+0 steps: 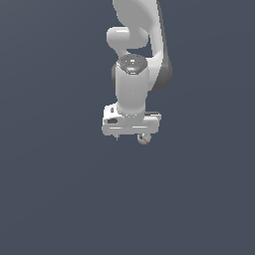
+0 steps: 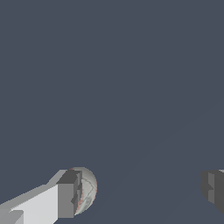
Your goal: Pick up the object and move it to a goal position.
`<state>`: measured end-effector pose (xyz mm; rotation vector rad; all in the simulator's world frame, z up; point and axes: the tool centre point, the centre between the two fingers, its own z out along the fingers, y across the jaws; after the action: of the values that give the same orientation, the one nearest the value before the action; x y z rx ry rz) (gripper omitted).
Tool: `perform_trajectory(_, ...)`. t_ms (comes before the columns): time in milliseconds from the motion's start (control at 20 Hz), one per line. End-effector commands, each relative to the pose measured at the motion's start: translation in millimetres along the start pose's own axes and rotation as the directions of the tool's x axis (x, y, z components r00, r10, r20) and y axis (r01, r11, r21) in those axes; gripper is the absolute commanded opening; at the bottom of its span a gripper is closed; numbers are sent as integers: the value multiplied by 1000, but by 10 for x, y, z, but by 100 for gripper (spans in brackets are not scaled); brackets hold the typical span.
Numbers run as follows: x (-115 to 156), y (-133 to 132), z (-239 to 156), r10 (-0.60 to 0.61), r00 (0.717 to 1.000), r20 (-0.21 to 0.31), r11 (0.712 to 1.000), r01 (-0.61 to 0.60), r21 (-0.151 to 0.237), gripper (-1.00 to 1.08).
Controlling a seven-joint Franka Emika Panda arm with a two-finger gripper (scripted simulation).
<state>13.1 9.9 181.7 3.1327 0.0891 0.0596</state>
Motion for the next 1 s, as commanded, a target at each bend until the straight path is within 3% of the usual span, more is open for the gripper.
perform_trajectory(0, 0, 0, 0, 0, 1000, 0, 1000, 0, 0, 100)
perform_trajectory(450, -2, 219, 75, 55, 998, 2, 998, -55, 18, 100)
perform_trajectory(950, -20, 188, 96, 76, 997, 3, 997, -76, 18, 100)
